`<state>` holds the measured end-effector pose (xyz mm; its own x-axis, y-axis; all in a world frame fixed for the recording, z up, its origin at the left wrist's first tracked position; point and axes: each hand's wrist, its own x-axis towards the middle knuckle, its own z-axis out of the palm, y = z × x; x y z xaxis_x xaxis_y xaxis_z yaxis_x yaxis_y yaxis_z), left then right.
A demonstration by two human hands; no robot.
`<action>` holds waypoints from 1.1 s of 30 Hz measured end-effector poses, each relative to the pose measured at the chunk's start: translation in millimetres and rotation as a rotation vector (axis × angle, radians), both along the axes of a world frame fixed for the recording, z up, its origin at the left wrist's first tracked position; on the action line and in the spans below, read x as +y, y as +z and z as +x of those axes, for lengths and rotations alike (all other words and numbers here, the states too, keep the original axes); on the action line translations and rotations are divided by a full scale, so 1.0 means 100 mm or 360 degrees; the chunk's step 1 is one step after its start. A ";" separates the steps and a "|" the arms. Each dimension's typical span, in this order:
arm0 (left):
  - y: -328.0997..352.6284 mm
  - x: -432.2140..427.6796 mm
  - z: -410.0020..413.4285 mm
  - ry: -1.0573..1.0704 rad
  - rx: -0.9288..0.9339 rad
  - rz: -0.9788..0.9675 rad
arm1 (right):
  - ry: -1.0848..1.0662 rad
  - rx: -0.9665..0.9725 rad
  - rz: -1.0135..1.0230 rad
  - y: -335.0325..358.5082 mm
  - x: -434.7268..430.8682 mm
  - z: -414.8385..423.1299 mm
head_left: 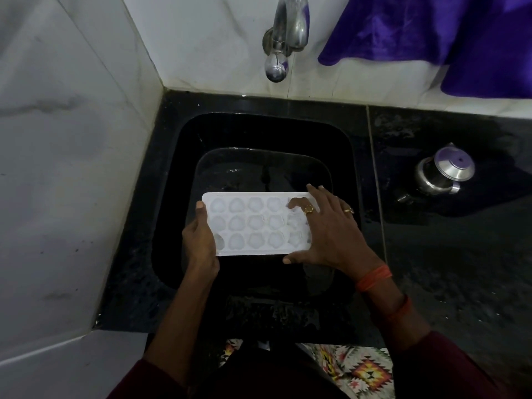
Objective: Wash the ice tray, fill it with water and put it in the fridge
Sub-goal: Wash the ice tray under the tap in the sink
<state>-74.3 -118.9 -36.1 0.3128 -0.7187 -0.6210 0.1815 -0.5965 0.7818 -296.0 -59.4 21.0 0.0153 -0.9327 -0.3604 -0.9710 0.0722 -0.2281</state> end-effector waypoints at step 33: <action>0.02 -0.01 -0.02 -0.0025 -0.0012 0.0003 | 0.0122 0.0186 -0.0076 -0.03 -0.06 -0.06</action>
<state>-76.2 -119.5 -34.4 0.3064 -0.7224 -0.6199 0.1660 -0.6007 0.7821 -302.1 -65.2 18.1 0.0474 -0.9466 -0.3190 -0.9934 -0.0112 -0.1144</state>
